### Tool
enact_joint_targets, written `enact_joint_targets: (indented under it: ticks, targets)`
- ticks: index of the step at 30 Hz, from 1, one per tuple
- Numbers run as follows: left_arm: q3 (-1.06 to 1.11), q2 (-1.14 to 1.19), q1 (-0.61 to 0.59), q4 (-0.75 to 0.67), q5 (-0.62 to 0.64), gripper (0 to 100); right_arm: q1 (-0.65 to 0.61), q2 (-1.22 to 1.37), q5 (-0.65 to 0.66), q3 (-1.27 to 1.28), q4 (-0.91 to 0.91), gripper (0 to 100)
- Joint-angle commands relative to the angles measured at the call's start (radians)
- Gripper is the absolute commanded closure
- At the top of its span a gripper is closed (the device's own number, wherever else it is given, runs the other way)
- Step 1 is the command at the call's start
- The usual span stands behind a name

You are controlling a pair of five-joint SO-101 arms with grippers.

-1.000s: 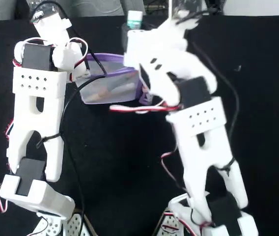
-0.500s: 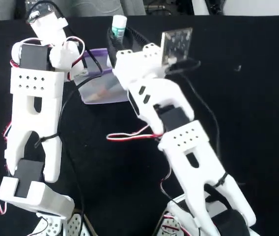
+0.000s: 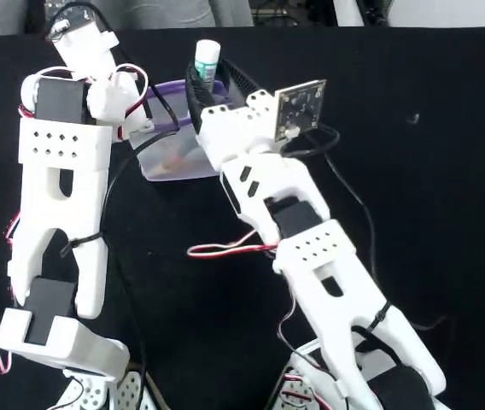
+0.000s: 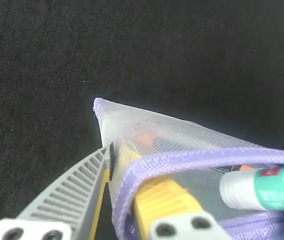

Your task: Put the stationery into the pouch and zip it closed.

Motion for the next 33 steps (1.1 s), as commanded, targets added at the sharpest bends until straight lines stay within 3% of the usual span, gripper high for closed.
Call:
enact_joint_targets:
  ticks: [1, 4, 7, 15, 22, 33]
  targets:
    - [0.015, 0.002, -0.012, -0.014, 0.002, 97, -0.011, -0.039, 0.012, 0.024, -0.009, 75.1]
    - [0.015, 0.009, -0.012, -0.014, 0.002, 97, -0.009, -0.048, 0.014, 0.022, -0.009, 66.2]
    - [0.015, 0.009, -0.012, -0.015, 0.002, 97, 0.021, -0.114, 0.014, 0.031, 0.009, 67.7]
    - [0.005, 0.009, -0.054, -0.021, 0.000, 97, 0.212, -0.441, 0.014, -0.093, 0.411, 71.9]
    - [0.005, -0.009, -0.035, -0.028, -0.048, 97, 0.229, -0.522, 0.015, -0.081, 0.620, 71.9]
    - [0.016, -0.002, -0.031, -0.037, -0.049, 97, 0.330, -0.529, 0.055, 0.206, 0.588, 71.9]
